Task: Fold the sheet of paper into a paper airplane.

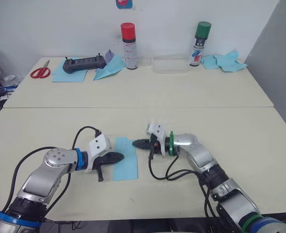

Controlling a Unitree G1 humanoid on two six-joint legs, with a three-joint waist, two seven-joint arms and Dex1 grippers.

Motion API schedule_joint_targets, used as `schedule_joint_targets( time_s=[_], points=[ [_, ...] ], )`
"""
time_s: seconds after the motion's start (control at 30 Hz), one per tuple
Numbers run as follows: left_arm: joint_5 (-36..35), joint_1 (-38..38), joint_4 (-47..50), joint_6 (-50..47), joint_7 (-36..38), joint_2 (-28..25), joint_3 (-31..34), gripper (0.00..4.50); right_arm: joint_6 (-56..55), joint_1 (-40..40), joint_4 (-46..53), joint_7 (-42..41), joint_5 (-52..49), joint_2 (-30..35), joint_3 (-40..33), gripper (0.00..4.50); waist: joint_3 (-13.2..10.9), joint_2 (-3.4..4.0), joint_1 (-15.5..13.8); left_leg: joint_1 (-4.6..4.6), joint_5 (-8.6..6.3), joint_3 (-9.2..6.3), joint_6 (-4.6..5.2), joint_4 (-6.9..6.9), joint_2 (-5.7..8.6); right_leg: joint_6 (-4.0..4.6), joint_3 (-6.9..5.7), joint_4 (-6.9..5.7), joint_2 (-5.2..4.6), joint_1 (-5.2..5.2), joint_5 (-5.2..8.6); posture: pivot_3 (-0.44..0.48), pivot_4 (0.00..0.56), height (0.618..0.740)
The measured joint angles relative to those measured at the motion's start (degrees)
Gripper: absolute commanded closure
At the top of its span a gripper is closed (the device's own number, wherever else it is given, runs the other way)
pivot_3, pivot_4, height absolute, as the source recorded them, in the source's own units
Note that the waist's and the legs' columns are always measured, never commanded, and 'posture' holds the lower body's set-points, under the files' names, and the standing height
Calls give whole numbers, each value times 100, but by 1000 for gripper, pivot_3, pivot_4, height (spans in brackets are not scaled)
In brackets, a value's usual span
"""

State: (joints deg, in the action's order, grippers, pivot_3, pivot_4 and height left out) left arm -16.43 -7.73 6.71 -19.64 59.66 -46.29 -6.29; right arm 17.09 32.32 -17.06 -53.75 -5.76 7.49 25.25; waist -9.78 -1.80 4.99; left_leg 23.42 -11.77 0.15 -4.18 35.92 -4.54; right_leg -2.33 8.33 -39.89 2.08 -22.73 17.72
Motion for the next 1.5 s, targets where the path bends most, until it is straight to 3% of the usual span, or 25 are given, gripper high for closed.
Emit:
schedule_joint_targets(
  time_s=[0.27,0.7,0.9,1.2,1.5],
  points=[
    [94,-100,-54,-15,20,34,-55,4500,28,-7,288,-156,429,200,409,4472,21,5,-20,-8,0,4,0,4,4,-1,4,4,-6,-17,0,0,150,740],
    [122,-82,-88,-24,73,57,-62,4500,1692,-361,1327,-1178,-97,574,793,4472,79,34,-23,-8,-2,6,0,-6,4,2,3,17,-6,-15,8,0,150,740],
    [122,-85,-88,-35,82,115,-76,4500,1772,-322,1463,-1584,-270,861,857,4472,84,41,-30,-9,-6,-4,4,-13,4,0,-8,62,-8,11,7,0,150,740],
    [94,-190,-248,-97,85,310,-20,4500,1358,-264,1215,-918,-563,674,-101,4472,72,40,-28,-7,-7,-6,5,-9,14,-16,-4,82,-17,24,-3,0,150,740],
    [-168,-465,-414,-610,50,453,129,4500,574,-209,700,-339,92,403,361,4472,71,39,-16,22,-7,-8,6,-12,10,-47,-7,83,-9,23,-22,0,150,740]
  ],
)
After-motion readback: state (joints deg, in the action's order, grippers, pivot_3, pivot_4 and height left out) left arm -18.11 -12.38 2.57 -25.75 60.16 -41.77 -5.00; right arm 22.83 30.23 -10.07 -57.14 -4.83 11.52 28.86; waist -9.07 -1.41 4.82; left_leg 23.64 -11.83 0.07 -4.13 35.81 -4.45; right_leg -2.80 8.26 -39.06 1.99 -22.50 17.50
